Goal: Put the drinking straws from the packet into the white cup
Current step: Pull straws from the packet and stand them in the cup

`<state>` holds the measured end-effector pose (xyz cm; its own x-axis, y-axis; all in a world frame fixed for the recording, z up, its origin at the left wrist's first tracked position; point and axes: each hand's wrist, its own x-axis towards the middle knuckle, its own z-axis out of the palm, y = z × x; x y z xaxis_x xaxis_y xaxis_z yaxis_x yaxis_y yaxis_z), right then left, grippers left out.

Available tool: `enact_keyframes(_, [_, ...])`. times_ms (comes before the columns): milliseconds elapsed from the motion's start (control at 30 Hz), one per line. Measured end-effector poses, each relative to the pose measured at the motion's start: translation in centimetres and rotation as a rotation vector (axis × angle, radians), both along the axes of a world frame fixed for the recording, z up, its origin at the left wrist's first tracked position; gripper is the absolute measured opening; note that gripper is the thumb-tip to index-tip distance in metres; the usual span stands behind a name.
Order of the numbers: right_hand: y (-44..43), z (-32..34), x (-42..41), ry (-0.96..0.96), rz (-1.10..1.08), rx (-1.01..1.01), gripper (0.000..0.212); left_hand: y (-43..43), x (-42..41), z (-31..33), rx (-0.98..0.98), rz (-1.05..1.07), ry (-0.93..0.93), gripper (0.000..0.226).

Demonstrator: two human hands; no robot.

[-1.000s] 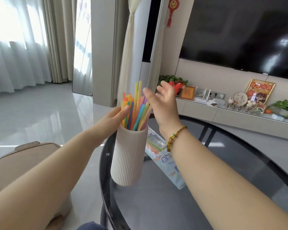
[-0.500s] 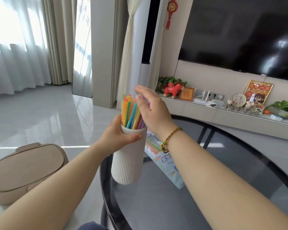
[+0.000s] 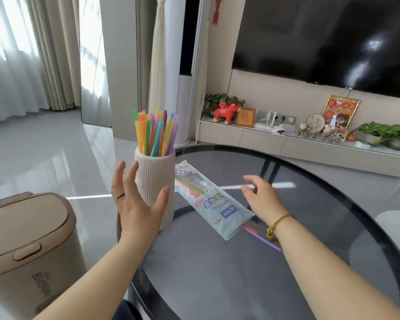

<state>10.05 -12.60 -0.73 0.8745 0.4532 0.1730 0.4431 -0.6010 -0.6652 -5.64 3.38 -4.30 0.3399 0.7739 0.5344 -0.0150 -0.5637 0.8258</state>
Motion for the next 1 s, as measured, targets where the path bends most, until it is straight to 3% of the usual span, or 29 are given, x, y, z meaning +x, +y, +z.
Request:
enact_keyframes(133, [-2.7,-2.7,0.7,0.095,-0.065,-0.115,0.035,-3.4,0.0,-2.2,0.095,-0.022,0.008,0.055])
enact_keyframes(200, [-3.6,-3.8,0.9,0.124,-0.09,-0.143,0.034,-4.6,0.5,-3.5,0.105,-0.143,0.046,0.046])
enact_keyframes(333, [-5.1,-5.8,1.3,0.219,-0.117,-0.165,0.035,-6.3,2.3,-6.3,0.064,-0.484,0.427,0.04])
enact_keyframes(433, [-5.8,-6.9,1.8,0.272,-0.112,-0.142,0.04,-6.9,4.2,-8.0,0.098,-0.478,0.66,0.047])
enact_keyframes(567, [-5.4,-7.3,2.8,0.334,-0.137,-0.031,0.041,-6.9,5.9,-8.6,0.261,-0.409,0.832,0.052])
enact_keyframes(700, [-3.5,-7.0,3.9,0.354,-0.156,0.011,0.039,-6.7,6.6,-9.2,0.341,-0.389,0.901,0.051])
enact_keyframes(1000, [-0.6,-7.8,5.7,0.423,-0.156,0.003,0.03,-6.4,6.9,-9.9,0.326,-0.368,0.893,0.048])
